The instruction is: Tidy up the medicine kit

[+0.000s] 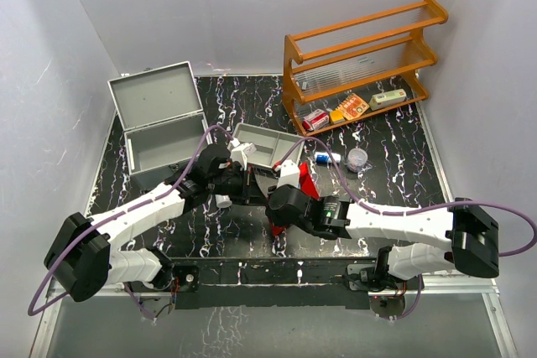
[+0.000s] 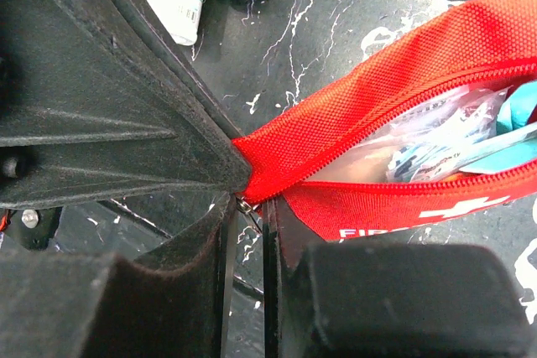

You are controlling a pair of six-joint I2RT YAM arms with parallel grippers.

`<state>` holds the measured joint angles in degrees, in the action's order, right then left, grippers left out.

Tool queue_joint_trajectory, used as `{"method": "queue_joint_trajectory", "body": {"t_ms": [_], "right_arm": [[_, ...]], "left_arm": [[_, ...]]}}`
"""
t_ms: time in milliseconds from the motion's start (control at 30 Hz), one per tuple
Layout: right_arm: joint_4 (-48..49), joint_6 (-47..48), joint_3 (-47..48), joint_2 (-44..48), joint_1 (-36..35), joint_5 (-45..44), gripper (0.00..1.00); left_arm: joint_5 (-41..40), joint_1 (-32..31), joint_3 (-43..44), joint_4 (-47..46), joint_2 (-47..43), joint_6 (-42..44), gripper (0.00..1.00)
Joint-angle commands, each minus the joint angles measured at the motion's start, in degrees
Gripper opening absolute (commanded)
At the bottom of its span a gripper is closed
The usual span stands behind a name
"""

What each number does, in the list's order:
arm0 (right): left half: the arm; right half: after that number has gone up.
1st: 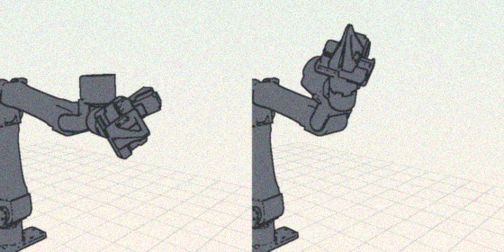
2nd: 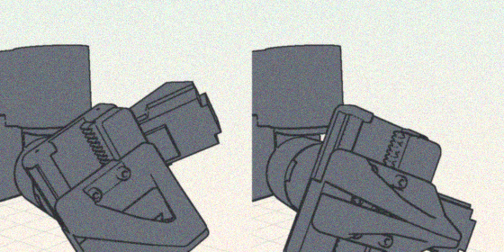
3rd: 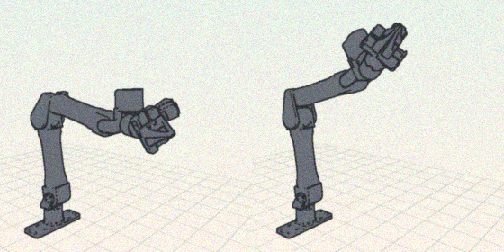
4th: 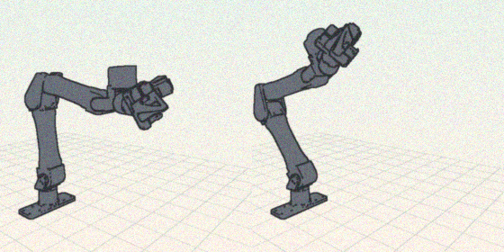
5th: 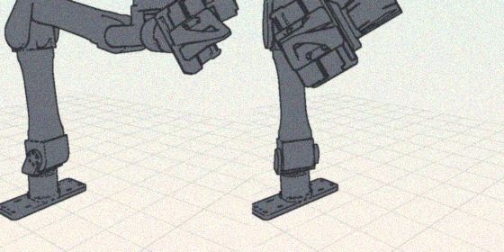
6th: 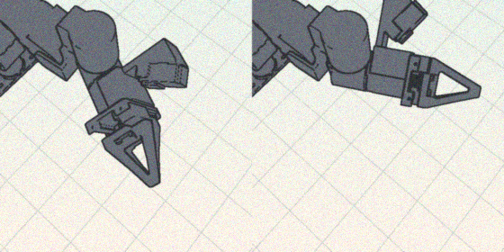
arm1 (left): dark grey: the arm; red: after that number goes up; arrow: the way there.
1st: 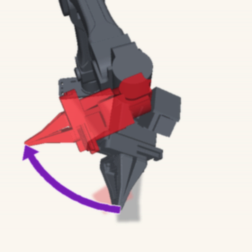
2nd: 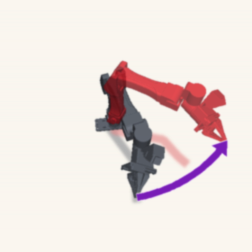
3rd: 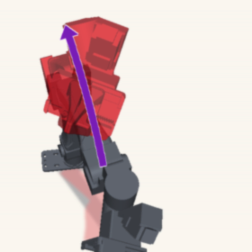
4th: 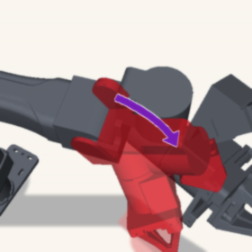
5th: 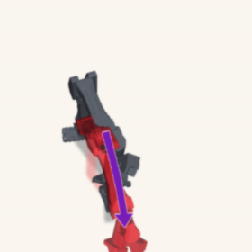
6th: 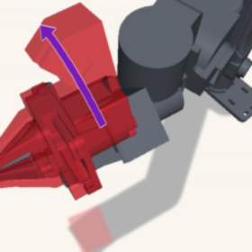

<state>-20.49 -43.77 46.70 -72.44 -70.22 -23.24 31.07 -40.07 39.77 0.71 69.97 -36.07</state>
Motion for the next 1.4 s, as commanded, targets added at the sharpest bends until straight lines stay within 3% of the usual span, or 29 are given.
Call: {"method": "queue_joint_trajectory", "body": {"t_ms": [0, 367, 700, 967, 1367], "right_arm": [[4.6, 2.7, 1.1, 0.8, 0.5, 0.8, 0.14], [5.8, 3.7, 1.7, 0.2, 0.7, 0.9, 0.25], [5.3, 4.3, 2.1, -1.0, 0.8, 1.3, 0.0], [4.5, 7.1, -0.8, 3.1, 1.5, 2.3, 0.0], [8.7, 11.0, -5.8, 8.3, 10.2, 19.3, 0.0]], "left_arm": [[3.4, 0.2, 1.1, -2.3, -1.9, -2.1, 0.0], [2.9, 0.2, 0.9, -1.8, -1.6, -1.3, 0.0], [2.6, 0.2, 1.3, -1.4, -0.6, -0.2, 0.0], [0.0, 0.2, 0.7, 0.3, -1.8, 5.1, 0.0], [4.4, 0.2, 1.0, 1.3, -3.0, 10.4, 0.0]]}}
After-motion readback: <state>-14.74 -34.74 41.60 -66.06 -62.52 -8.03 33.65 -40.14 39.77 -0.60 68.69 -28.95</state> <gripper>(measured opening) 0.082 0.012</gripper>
